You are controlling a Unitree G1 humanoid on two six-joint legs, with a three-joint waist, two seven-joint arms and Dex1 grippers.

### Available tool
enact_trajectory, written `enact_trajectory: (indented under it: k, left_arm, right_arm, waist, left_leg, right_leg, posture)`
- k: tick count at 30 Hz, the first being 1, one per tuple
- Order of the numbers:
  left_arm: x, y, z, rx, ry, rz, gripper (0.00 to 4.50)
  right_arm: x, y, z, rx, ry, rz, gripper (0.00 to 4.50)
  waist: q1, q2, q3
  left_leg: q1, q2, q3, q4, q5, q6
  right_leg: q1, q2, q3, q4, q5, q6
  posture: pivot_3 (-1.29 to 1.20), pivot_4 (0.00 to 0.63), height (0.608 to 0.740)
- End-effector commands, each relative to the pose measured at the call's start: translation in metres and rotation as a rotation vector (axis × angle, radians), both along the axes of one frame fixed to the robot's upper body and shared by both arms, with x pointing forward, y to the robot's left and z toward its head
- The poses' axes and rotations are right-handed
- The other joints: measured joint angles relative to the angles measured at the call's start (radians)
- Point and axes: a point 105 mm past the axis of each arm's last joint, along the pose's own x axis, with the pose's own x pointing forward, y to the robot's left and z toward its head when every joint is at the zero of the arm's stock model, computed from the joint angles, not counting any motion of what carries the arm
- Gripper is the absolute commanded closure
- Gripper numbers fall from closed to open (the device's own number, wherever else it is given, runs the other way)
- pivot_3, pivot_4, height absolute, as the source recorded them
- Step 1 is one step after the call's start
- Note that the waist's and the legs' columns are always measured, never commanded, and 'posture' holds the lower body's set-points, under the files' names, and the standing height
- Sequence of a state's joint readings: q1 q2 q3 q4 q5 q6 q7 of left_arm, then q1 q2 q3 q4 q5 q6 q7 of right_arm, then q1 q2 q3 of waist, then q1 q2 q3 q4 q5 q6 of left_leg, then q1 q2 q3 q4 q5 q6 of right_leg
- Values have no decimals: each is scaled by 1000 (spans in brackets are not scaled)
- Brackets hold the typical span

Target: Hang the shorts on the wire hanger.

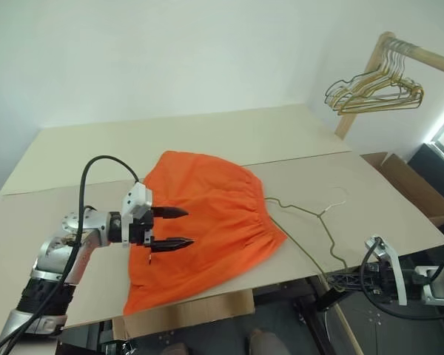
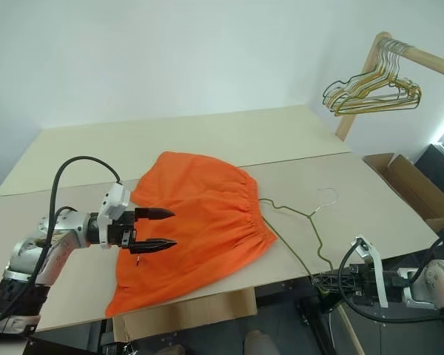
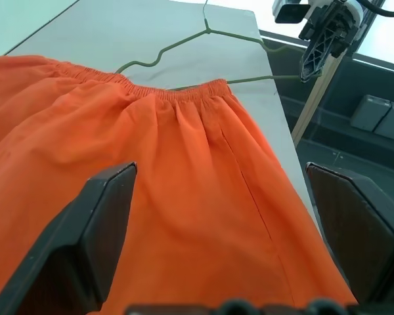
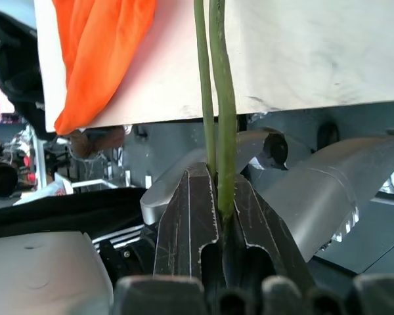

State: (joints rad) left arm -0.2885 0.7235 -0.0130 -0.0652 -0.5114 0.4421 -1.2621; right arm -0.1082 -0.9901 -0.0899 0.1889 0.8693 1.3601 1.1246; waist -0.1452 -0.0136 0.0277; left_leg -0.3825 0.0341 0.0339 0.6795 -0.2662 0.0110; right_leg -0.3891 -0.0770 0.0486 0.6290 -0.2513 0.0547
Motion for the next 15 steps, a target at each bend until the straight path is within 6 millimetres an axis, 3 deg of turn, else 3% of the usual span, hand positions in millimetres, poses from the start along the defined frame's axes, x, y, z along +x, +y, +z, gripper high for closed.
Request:
enact_trajectory:
  k: [1, 10, 15]
  left_arm:
    - [0, 4, 13, 4, -54, 18, 29]
    - [-2, 2, 7, 28, -49, 19, 29]
    - [-2, 0, 4, 49, -45, 6, 29]
  right_arm:
    - [8, 6, 15, 59, -60, 20, 4500]
    - [14, 7, 25, 137, -98, 8, 4500]
    - [8, 22, 20, 189, 15, 57, 4500]
  waist:
    - [6, 0, 0]
    - [27, 0, 0]
    - [28, 0, 0]
  left_leg:
    - [0, 0, 0, 0, 0, 0]
    - [0, 0, 3, 0, 0, 0]
    - [0, 0, 3, 0, 0, 0]
  right_leg:
    - [0, 0, 0, 0, 0, 0]
    - [0, 0, 0, 0, 0, 0]
    - [0, 0, 0, 0, 0, 0]
  posture:
    - [-128, 0, 740]
    - [-127, 0, 740]
    - [-123, 0, 740]
